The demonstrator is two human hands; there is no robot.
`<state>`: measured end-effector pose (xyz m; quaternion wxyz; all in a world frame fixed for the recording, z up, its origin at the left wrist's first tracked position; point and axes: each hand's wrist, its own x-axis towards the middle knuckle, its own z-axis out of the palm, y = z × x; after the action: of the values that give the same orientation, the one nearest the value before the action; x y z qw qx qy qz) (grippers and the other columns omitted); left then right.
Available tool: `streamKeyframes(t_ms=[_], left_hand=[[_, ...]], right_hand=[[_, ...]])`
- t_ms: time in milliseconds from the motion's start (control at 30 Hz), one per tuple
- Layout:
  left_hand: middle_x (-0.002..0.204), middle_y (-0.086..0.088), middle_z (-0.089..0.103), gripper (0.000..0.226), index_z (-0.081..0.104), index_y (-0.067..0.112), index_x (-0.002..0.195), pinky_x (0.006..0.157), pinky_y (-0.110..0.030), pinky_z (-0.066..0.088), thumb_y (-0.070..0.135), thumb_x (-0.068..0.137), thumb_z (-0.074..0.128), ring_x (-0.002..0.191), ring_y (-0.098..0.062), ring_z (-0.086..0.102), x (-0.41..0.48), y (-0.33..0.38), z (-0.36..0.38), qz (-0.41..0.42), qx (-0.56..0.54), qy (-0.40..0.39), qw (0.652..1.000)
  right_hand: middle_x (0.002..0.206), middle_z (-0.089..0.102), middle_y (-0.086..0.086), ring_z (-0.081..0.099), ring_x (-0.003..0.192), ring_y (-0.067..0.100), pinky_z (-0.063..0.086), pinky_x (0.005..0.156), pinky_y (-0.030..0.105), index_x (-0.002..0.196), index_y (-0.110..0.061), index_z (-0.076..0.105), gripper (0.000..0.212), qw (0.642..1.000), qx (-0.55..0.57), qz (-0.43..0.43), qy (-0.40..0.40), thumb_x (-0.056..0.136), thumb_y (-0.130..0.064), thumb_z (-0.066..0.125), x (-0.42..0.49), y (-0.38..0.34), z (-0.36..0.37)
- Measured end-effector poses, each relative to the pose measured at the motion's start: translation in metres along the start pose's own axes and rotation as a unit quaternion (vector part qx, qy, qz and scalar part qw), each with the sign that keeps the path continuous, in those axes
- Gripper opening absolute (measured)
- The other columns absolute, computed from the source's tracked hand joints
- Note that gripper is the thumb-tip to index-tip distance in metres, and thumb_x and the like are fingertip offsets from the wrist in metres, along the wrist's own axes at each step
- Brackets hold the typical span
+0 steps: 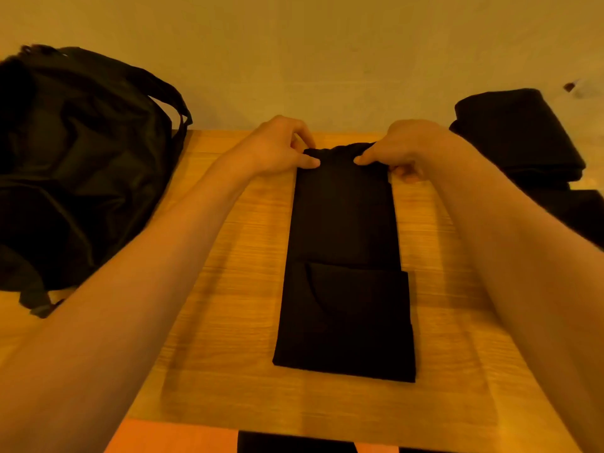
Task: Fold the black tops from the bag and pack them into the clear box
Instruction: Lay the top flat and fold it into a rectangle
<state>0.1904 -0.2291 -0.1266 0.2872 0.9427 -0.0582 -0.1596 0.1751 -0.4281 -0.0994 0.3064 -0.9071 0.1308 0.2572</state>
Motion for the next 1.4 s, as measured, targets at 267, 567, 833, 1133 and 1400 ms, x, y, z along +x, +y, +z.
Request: streamKeyframes(t_ms=[267,567,833,1133,1400], left_hand=[[0.105,-0.003,0.064,0.015,0.061,0.022,0.096,0.074,-0.029,0.048,0.02,0.091,0.075,0.089,-0.016,0.059,0.019,0.007,-0.011,-0.015,-0.01,-0.056,0.998],[0.117,-0.005,0.063,0.026,0.071,0.018,0.106,0.067,-0.022,0.057,0.009,0.084,0.081,0.096,-0.014,0.066,0.021,0.008,-0.009,-0.062,-0.141,-0.051,0.987],[0.103,-0.008,0.07,0.016,0.072,0.013,0.103,0.067,-0.022,0.053,0.014,0.089,0.077,0.091,-0.016,0.064,0.007,0.002,-0.009,-0.016,-0.173,-0.007,0.985],[0.086,0.007,0.068,0.013,0.073,0.012,0.087,0.072,-0.029,0.046,0.006,0.081,0.082,0.079,-0.003,0.061,-0.089,-0.015,0.02,0.213,-0.166,0.132,0.954],[0.094,0.005,0.066,0.026,0.078,0.015,0.105,0.079,-0.038,0.055,0.003,0.082,0.08,0.089,-0.016,0.062,-0.136,-0.044,0.057,0.292,-0.093,0.125,0.944]], right_hand=[[0.083,0.049,0.007,0.044,0.065,0.014,0.036,0.055,0.026,0.086,-0.009,0.051,0.023,0.998,0.019,-0.043,0.05,0.098,-0.026,0.061,0.004,0.013,0.005],[0.102,0.057,0.009,0.048,0.073,0.014,0.042,0.071,0.03,0.114,-0.006,0.055,0.035,0.99,0.132,-0.014,0.039,0.093,-0.028,0.072,0.007,0.014,0.001],[0.089,0.061,-0.001,0.055,0.069,0.008,0.041,0.042,0.019,0.086,-0.015,0.06,0.013,0.959,0.277,-0.01,0.052,0.093,-0.02,0.07,-0.007,0.021,0.002],[0.089,0.071,-0.011,0.066,0.086,0.001,0.047,0.069,0.006,0.095,-0.023,0.069,0.024,0.935,0.186,-0.229,0.197,0.078,-0.016,0.085,-0.09,0.069,0.033],[0.084,0.056,-0.029,0.062,0.093,0.003,0.047,0.099,0.035,0.101,-0.023,0.072,0.036,0.914,-0.037,-0.353,0.195,0.075,-0.002,0.083,-0.116,0.105,0.069]])
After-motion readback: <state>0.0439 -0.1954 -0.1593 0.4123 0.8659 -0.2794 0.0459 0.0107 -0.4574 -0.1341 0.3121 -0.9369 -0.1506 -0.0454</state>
